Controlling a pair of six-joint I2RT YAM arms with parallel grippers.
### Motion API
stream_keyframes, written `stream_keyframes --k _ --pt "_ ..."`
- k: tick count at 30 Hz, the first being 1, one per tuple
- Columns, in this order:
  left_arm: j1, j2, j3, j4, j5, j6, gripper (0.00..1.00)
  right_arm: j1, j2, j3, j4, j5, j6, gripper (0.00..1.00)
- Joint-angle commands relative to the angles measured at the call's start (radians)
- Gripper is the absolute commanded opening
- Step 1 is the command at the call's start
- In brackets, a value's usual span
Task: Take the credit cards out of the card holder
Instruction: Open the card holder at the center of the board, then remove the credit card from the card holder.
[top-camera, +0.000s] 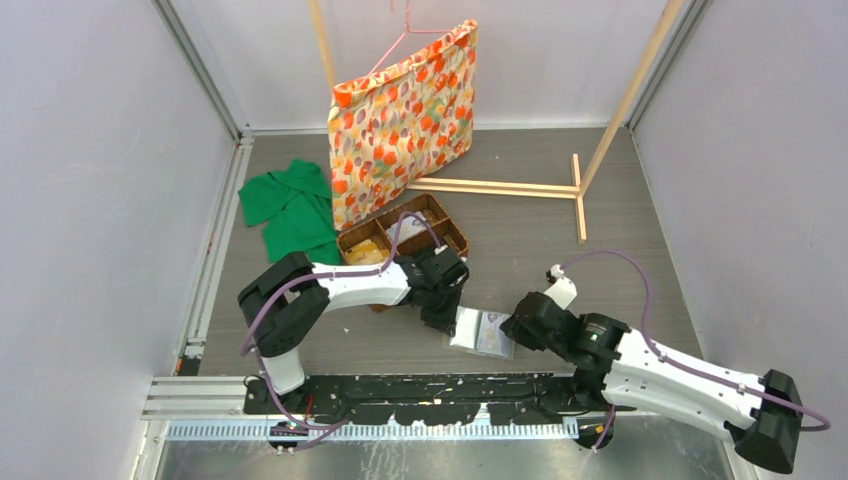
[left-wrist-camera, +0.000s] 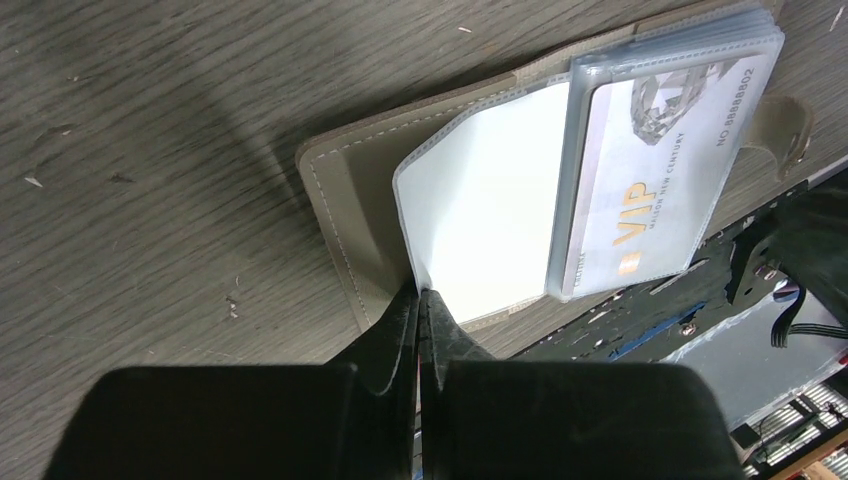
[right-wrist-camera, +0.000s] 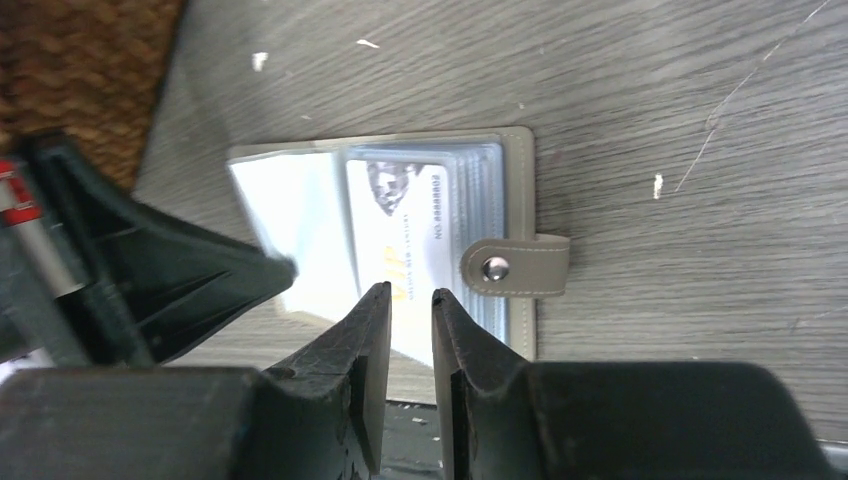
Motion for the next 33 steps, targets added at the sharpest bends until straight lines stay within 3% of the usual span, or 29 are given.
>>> stream_keyframes --k 1,4,7,13,17,23,27,33 --pt "-0.003 0.009 0.014 0.033 0.011 0.000 0.01 -0.001 0.082 -0.010 0.100 0.004 0.008 0.30" --pt "-0.003 0.006 0.018 0.032 0.010 0.004 0.00 0.000 0.117 -0.012 0.130 -0.017 0.008 0.34" --pt "-0.004 -0.012 0.020 0.022 0.012 0.004 0.01 0.000 0.129 -0.001 0.124 -0.014 0.009 0.30" --pt "-0.019 -0.150 0.011 -0.015 -0.041 0.017 0.21 0.000 0.088 0.046 0.094 0.017 -0.019 0.27" --pt "-0.023 -0.214 0.041 -0.090 -0.074 0.040 0.23 -0.001 0.120 0.054 0.117 -0.003 -0.047 0.28" --pt "-0.056 -0.312 0.063 -0.019 -0.013 0.056 0.30 -0.028 0.186 0.029 0.152 -0.050 -0.040 0.27" --pt "-0.064 -0.296 0.073 0.065 0.049 0.036 0.31 -0.046 0.203 0.028 0.132 -0.049 -0.024 0.25" --pt "-0.064 -0.145 0.119 0.145 0.134 0.002 0.34 -0.094 0.207 0.006 0.115 -0.060 -0.031 0.25"
